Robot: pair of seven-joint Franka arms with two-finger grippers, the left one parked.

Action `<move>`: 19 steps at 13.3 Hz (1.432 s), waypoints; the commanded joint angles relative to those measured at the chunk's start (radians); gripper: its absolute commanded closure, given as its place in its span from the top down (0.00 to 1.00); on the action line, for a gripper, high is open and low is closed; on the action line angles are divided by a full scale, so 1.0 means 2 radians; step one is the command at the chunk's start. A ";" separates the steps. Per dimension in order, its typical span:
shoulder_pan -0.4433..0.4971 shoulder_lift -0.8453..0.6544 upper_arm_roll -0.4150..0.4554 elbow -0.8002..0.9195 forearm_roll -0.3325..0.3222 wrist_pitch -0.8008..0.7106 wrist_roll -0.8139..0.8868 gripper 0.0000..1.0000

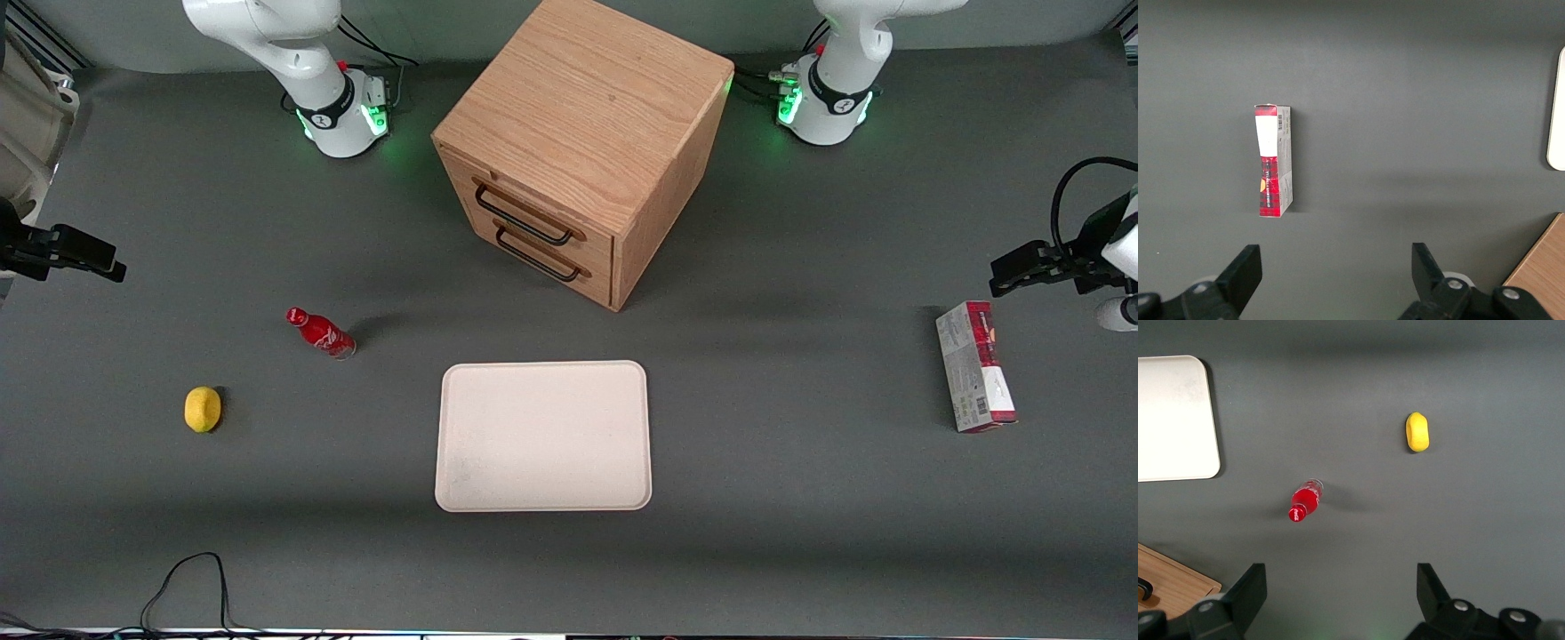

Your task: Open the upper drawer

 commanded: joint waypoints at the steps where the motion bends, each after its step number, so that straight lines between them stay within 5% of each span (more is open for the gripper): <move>1: 0.001 -0.009 -0.002 -0.008 -0.007 -0.003 -0.006 1.00; 6: 0.012 0.012 0.011 0.004 -0.001 -0.002 -0.015 1.00; 12: 0.111 0.061 0.018 0.054 0.037 0.002 -0.014 1.00; 19: 0.253 0.102 0.018 0.077 0.037 0.024 -0.015 1.00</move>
